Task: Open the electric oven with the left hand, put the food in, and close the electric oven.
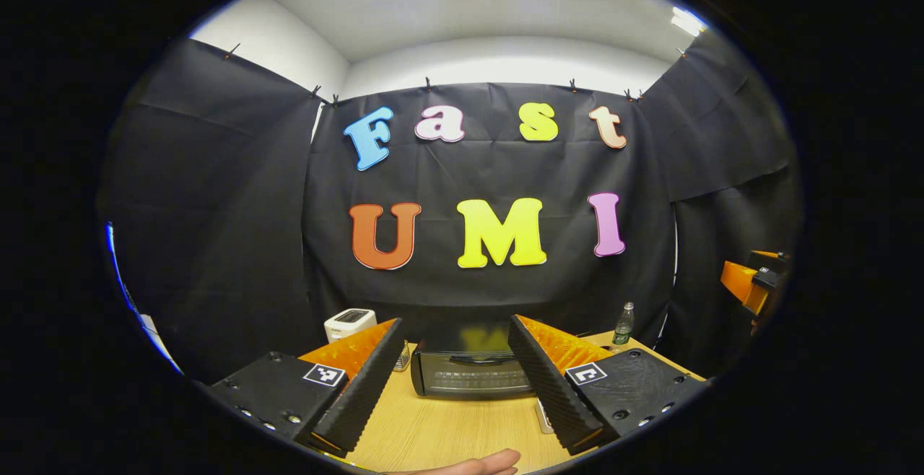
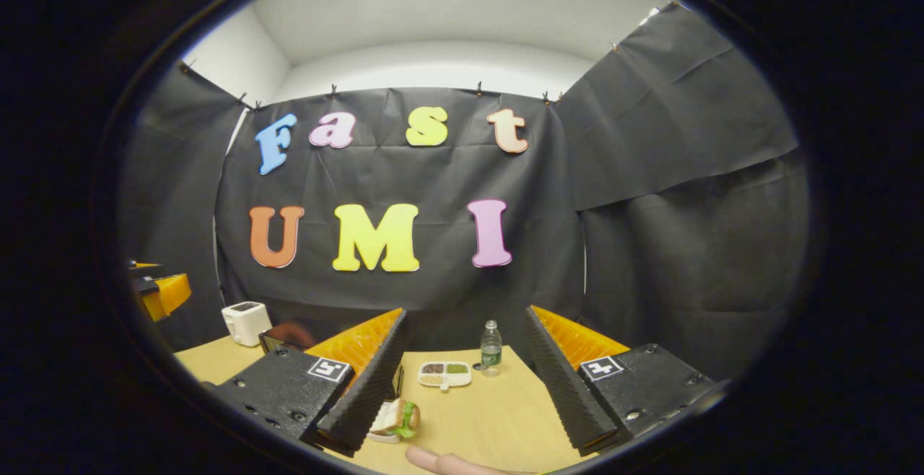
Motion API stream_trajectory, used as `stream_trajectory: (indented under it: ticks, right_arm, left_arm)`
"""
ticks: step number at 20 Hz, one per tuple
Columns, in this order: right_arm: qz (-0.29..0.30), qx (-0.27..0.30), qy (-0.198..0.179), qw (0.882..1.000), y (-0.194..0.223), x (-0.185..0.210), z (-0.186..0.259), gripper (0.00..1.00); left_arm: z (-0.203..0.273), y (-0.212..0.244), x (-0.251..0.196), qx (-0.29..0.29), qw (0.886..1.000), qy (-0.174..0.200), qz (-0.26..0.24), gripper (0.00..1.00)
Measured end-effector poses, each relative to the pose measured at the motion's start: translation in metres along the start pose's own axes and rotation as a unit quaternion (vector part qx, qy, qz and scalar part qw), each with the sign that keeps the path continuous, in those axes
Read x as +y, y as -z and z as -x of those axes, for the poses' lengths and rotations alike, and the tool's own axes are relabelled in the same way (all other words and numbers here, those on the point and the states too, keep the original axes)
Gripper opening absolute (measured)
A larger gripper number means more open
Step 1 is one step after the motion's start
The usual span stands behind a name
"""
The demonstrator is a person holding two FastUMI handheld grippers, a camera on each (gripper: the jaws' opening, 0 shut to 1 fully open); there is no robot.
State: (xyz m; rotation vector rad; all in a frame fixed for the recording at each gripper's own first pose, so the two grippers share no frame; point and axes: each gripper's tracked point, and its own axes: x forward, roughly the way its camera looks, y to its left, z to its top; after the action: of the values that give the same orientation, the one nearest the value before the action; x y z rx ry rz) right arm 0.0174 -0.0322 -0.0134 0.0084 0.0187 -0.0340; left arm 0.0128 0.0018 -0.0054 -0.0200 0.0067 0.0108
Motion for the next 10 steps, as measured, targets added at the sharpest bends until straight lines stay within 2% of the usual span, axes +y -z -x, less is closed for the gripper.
stream_trajectory:
  ticks: [1, 2, 6, 10]
  right_arm:
    - [0.001, 0.001, -0.001, 1.0, 0.002, 0.0, -0.001, 0.98]
    - [0.002, 0.002, -0.001, 1.0, 0.004, 0.0, -0.001, 0.98]
    - [-0.001, 0.005, -0.012, 1.0, 0.008, 0.003, -0.004, 0.98]
    - [0.0, 0.007, -0.011, 1.0, 0.014, 0.001, -0.007, 0.98]
  left_arm:
    - [-0.001, 0.001, -0.001, 0.001, 1.0, 0.002, 0.0, 0.88]
    - [-0.002, 0.003, -0.001, 0.003, 1.0, 0.004, 0.0, 0.95]
    - [-0.008, 0.009, -0.005, 0.007, 1.0, 0.009, -0.002, 0.95]
    - [-0.019, 0.012, -0.017, 0.004, 0.999, 0.032, 0.012, 0.95]
